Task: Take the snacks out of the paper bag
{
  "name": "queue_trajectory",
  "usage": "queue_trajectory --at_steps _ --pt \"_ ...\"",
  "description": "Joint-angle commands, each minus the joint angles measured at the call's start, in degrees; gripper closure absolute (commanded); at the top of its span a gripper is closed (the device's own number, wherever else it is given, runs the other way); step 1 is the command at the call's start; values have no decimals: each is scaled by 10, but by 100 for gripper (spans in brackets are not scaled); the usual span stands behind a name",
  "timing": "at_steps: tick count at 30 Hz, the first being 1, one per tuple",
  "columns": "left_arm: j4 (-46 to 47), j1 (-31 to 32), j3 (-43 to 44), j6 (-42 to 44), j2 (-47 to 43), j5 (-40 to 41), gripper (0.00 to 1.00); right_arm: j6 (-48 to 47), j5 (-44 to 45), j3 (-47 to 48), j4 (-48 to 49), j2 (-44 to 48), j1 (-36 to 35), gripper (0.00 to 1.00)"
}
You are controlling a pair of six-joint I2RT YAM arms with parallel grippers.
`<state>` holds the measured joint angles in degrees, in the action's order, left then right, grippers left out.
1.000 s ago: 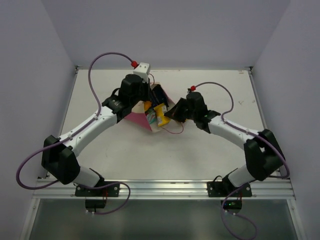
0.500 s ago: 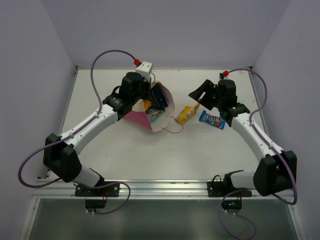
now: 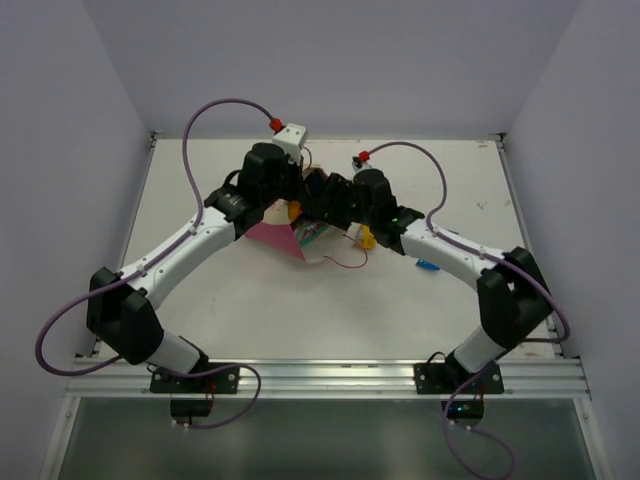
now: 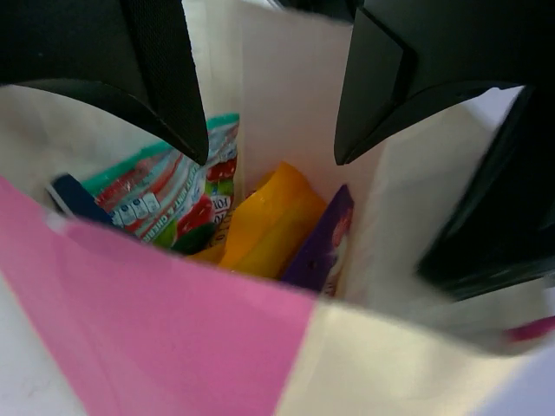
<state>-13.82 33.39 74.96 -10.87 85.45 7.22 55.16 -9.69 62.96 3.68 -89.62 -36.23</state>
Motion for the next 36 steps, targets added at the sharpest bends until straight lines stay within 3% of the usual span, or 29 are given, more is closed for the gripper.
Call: queue_trajectory --at_steps 1,6,10,13,14,16,25,30,36 --pt "-9 -6 33 13 2 -1 100 44 30 59 51 -71 -28 37" --pt "-14 -6 34 7 4 -8 100 57 13 106 62 -171 -46 39" --pt "-9 -6 31 0 3 -11 100 66 -9 118 111 -209 -51 47" --pt "-7 -6 27 -4 4 -10 100 59 -11 123 117 -216 -51 65" --pt "-4 -5 24 -4 4 -4 100 50 -6 118 117 -213 -52 82" --pt "-3 -6 16 -2 4 8 100 36 -6 98 122 -188 -50 100" --pt "2 -27 -3 22 24 57 100 -31 -58 -37 77 5 19 100" --pt "1 -28 -3 36 38 63 100 -100 -103 -29 -13 101 62 100" --pt "12 -28 -18 66 26 42 100 -150 -113 15 -74 143 105 100"
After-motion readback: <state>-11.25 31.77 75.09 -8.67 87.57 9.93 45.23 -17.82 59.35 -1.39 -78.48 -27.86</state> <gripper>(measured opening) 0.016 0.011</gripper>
